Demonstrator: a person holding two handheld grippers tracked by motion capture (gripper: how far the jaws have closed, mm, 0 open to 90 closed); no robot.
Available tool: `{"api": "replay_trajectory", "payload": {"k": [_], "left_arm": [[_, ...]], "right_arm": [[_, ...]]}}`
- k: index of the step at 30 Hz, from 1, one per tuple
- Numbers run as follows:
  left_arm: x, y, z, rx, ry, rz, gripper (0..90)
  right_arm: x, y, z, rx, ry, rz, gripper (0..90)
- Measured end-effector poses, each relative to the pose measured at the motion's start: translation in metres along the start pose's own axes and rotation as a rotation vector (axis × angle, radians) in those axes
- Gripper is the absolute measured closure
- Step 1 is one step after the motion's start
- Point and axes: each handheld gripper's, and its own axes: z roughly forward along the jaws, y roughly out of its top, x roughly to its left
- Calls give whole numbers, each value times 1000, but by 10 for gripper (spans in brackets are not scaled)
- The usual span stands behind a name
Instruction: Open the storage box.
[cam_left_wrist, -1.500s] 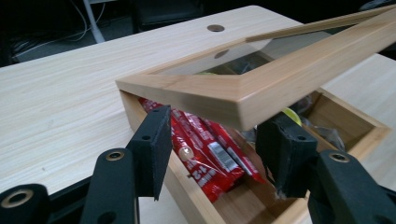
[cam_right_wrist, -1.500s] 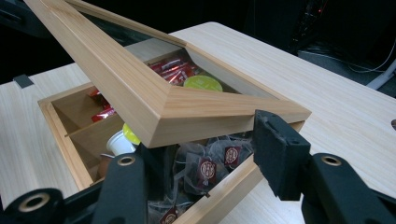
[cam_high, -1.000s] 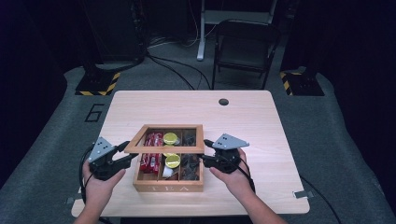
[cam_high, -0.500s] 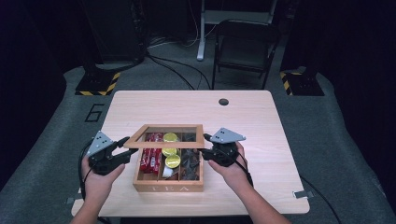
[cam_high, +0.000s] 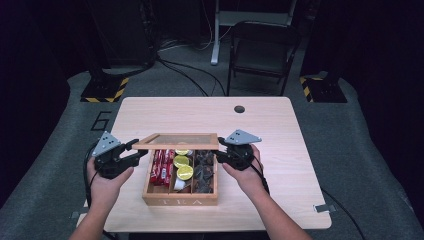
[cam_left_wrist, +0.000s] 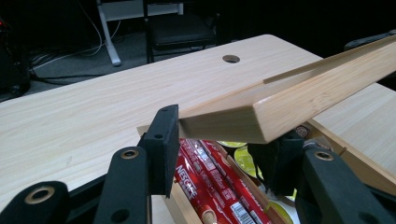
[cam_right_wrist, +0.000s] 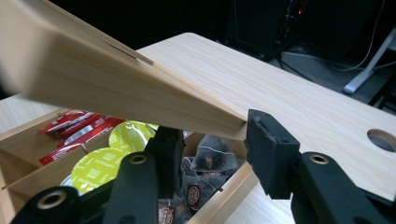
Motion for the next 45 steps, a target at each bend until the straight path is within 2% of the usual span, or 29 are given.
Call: {"api": "replay_trajectory", "payload": {"k": [4,13,24,32,36,41,45], "left_arm": [[0,1,0,-1,-1,-2,537],[3,5,2,-2,-5,-15,539],[5,7,4,-19,-6,-36,541],[5,-2,4,-54,-5,-78,542],[5,-9,3,-57,0,-97,536],[7,-21,3,-55,9,-131,529],[8,-32,7,-37,7,-152,523]], "right_arm": [[-5,-2,8,23,-2,17,575],[-9,-1,14,20,-3,52,573],[-17,0,17,25,18,51,584],[-17,0,17,27,22,40,583],[-17,-1,17,22,23,31,583],[-16,-2,18,13,18,41,582],[-16,-2,18,6,16,39,581]]}}
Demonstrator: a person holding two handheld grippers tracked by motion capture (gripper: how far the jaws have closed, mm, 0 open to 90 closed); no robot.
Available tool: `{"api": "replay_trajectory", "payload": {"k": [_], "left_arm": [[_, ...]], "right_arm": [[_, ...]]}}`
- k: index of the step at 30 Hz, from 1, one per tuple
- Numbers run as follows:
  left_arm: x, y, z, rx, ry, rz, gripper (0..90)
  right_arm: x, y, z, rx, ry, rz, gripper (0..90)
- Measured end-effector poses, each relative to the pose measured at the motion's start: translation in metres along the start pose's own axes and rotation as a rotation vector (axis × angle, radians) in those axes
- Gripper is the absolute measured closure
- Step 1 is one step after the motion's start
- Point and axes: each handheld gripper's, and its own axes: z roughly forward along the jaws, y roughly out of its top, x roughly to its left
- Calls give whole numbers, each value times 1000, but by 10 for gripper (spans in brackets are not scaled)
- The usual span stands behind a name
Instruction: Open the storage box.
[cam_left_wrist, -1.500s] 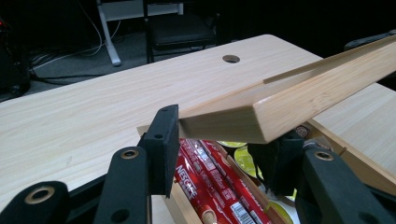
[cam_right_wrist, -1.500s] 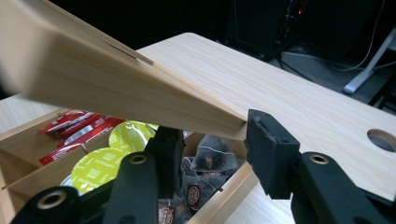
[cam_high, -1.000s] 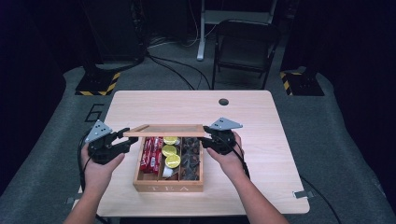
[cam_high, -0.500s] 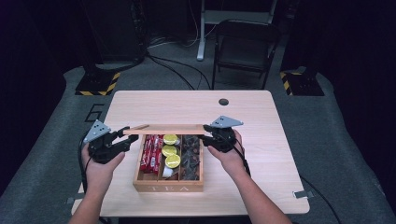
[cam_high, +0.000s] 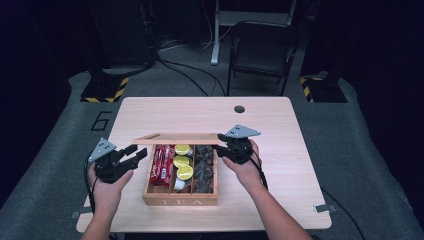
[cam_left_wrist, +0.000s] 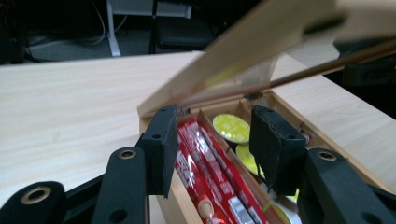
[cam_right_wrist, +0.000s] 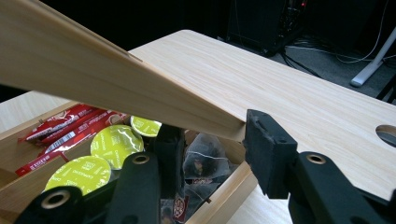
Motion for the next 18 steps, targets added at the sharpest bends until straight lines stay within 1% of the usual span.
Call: {"api": "replay_trajectory", "payload": {"k": [2,4,6,8,12,13,16,18], "left_arm": [[0,-5,2,10,-1,-7,523],[-1,-10,5,23,3,-1,523],[-1,-14,8,32,-1,-3,523],[-2,-18,11,38,-6,-12,524],[-4,-26,19,68,0,-8,526],[-4,-29,21,83,1,-2,526],[-6,-35,27,113,4,-2,529],[-8,-38,32,118,8,-6,529]], "right_arm": [[0,0,0,0,1,2,580],[0,0,0,-3,1,-1,577],[0,0,0,-1,5,-9,574],[0,0,0,1,3,-4,574],[0,0,0,-1,5,-9,573],[0,0,0,-1,5,-9,573],[0,0,0,-3,5,-8,573],[0,0,0,-2,6,-9,573]]}}
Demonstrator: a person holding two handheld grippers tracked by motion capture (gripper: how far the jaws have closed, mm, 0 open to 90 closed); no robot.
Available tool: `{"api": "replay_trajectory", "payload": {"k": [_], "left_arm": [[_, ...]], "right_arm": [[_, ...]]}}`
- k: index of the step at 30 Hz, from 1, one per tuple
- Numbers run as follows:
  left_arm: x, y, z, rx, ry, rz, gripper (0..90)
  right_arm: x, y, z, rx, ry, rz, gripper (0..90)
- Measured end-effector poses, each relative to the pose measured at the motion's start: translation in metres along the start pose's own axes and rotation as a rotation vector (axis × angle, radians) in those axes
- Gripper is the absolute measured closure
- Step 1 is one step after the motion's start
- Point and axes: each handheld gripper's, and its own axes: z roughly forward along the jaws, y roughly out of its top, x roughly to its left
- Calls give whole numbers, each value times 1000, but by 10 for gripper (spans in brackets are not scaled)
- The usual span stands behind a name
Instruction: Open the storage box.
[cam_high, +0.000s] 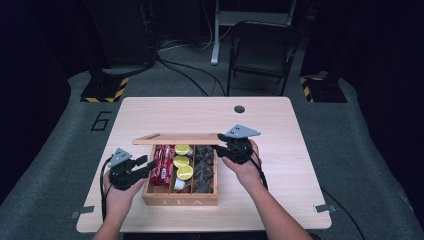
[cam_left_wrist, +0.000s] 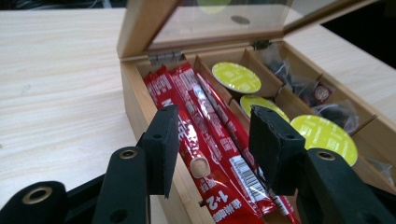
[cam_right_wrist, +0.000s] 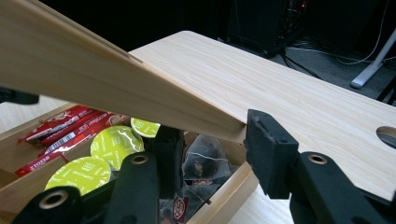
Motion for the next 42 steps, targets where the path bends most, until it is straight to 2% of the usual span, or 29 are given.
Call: {"api": "replay_trajectory", "payload": {"k": [4,11,17,19,22,24,32,34,35,38,42], "left_arm": [[-4,-5,8,33,17,28,539],[-8,-8,16,61,21,33,547],[-10,-8,21,74,55,6,552],[-11,-9,22,65,73,2,555],[-10,-8,21,72,67,-7,555],[-11,-8,21,79,67,6,557],[-15,-10,28,100,60,9,581],[-17,-10,30,104,73,23,588],[-18,-10,31,94,78,11,592],[-17,-9,31,106,80,-5,618],[-18,-10,32,111,92,10,663]], "right_arm": [[1,0,0,1,-4,3,572],[1,0,0,7,-2,3,571],[1,0,-1,6,-1,7,568],[1,0,-1,6,1,9,567],[1,0,-1,7,1,9,568],[1,0,-1,9,5,6,568],[1,0,-1,5,5,6,568],[1,0,-1,5,5,7,568],[1,0,-1,5,5,7,568],[1,0,-1,6,5,7,568],[1,0,-1,9,6,8,568]]}}
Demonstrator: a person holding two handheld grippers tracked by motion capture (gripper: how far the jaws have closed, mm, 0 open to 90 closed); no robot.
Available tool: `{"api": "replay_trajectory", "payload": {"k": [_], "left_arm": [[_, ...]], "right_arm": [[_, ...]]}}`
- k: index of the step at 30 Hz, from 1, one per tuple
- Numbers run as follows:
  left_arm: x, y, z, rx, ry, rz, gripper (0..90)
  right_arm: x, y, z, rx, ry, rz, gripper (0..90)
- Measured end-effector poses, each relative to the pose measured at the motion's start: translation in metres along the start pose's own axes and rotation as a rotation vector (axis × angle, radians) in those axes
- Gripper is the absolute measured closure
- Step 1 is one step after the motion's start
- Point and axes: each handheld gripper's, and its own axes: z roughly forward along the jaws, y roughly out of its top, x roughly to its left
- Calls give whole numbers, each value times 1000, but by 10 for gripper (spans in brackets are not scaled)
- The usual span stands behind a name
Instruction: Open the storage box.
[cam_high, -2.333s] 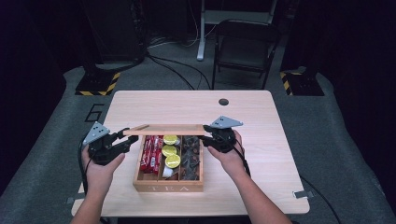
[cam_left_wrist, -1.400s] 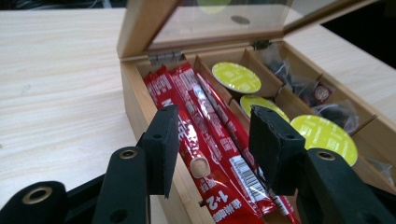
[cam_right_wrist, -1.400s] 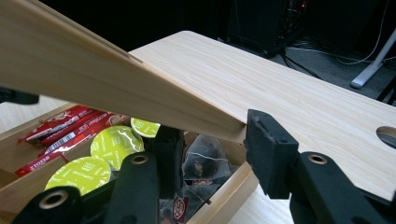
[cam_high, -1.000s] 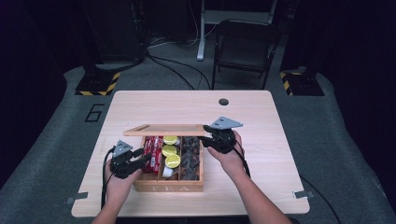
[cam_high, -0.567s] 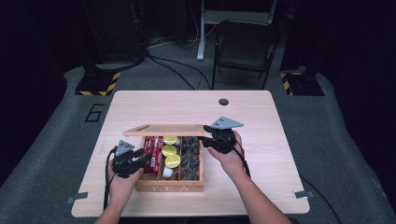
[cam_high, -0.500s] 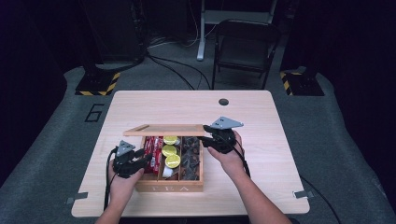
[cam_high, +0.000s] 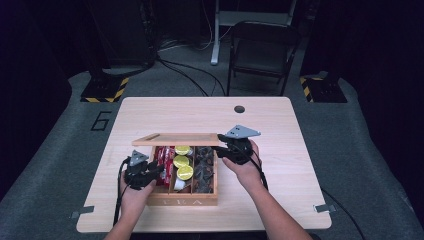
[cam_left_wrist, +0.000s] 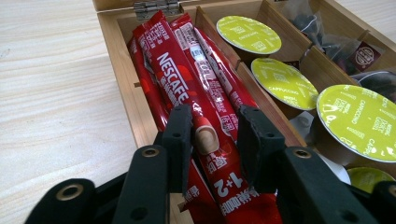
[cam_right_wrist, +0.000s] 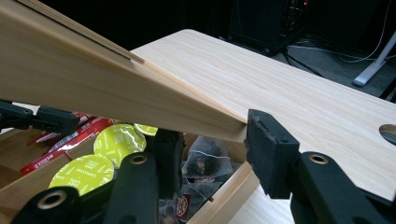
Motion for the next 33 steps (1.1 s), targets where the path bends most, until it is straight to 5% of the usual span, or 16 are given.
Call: {"api": "replay_trajectory", "payload": {"k": [8,15,33], "left_arm": [[0,0,-3,13,12,45,772],[-1,0,-7,-14,2,21,841],[4,2,-19,-46,-11,-4,853]], "right_arm": [[0,0,0,0,-1,0,568],[0,0,0,0,0,0,568],[0,0,0,0,0,-3,568]]}}
